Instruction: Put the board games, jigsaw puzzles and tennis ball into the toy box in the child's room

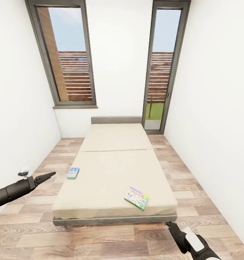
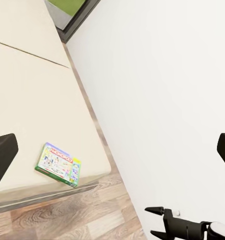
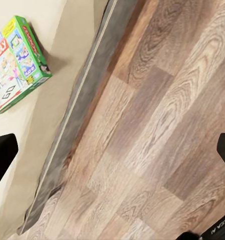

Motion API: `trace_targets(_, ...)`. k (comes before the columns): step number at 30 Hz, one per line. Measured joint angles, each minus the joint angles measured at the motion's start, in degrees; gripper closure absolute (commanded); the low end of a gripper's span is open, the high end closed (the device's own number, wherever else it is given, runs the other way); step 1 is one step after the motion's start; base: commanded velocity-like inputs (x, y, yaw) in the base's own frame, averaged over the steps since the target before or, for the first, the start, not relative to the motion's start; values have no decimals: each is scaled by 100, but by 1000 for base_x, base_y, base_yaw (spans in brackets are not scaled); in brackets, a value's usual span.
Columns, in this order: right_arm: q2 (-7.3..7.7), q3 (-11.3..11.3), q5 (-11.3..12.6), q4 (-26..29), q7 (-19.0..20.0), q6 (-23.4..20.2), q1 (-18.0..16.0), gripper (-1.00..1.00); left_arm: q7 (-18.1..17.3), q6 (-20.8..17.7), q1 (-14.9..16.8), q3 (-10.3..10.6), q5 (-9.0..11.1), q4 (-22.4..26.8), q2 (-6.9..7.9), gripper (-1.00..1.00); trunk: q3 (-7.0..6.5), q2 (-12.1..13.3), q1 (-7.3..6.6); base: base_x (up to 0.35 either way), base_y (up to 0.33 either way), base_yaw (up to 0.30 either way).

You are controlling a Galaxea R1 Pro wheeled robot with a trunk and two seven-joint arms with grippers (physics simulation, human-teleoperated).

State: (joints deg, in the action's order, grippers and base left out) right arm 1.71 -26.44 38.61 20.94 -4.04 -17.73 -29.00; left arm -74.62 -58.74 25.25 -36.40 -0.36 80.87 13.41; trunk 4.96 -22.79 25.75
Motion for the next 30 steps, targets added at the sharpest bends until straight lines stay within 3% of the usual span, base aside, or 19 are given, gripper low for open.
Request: trace_targets(30,-11,7,-1,1,-41,6,2,-100,-19,-1,0,5,13,-19,4,-100,0,0,0,43,-16,0)
